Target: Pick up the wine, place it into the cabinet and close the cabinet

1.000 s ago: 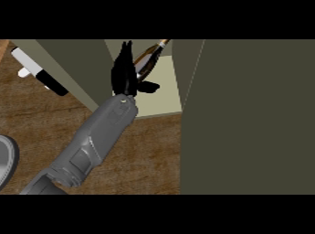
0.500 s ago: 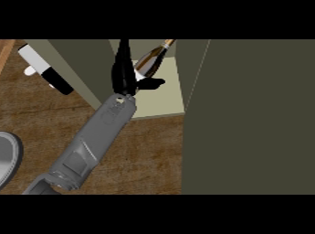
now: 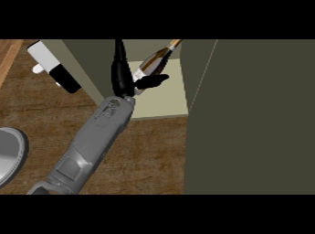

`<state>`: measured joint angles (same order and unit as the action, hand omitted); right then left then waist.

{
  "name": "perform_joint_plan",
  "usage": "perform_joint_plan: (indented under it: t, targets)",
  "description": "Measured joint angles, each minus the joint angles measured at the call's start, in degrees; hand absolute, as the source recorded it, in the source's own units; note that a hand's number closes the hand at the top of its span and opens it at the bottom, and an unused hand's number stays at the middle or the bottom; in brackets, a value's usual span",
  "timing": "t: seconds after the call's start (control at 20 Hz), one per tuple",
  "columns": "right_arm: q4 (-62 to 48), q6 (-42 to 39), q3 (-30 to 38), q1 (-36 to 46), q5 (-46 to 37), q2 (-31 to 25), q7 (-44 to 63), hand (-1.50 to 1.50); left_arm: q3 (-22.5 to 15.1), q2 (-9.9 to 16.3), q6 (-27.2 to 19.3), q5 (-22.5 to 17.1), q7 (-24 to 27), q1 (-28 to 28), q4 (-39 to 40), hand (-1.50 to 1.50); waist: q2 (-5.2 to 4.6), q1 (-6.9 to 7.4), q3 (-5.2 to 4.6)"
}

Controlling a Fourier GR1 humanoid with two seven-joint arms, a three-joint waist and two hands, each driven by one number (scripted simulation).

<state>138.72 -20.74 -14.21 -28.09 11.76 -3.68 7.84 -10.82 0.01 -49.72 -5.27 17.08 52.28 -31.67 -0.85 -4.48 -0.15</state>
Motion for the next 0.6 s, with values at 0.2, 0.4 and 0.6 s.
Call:
perform_joint_plan:
  t: [0.2, 0.4, 0.6]
  targets:
    - [0.18, 0.59, -0.38, -0.39, 0.02, -0.12, 0.59, -1.50, -0.95, 0.00, 2.04, -5.66, 3.40, -0.85, -2.86, -1.50, 0.31, 1.01, 0.04]
    - [0.31, 1.94, -1.54, -0.70, -0.38, 0.53, 0.45, -1.50, -4.95, -0.01, 3.06, -10.28, 4.67, -3.53, -7.27, -1.50, 0.66, 1.99, 0.08]
    - [0.54, 3.07, -2.17, -0.07, -0.74, 0.46, 1.19, -1.50, -7.91, -0.01, 4.30, -11.92, 5.34, -7.32, -12.69, -1.50, 0.90, 3.12, 0.11]
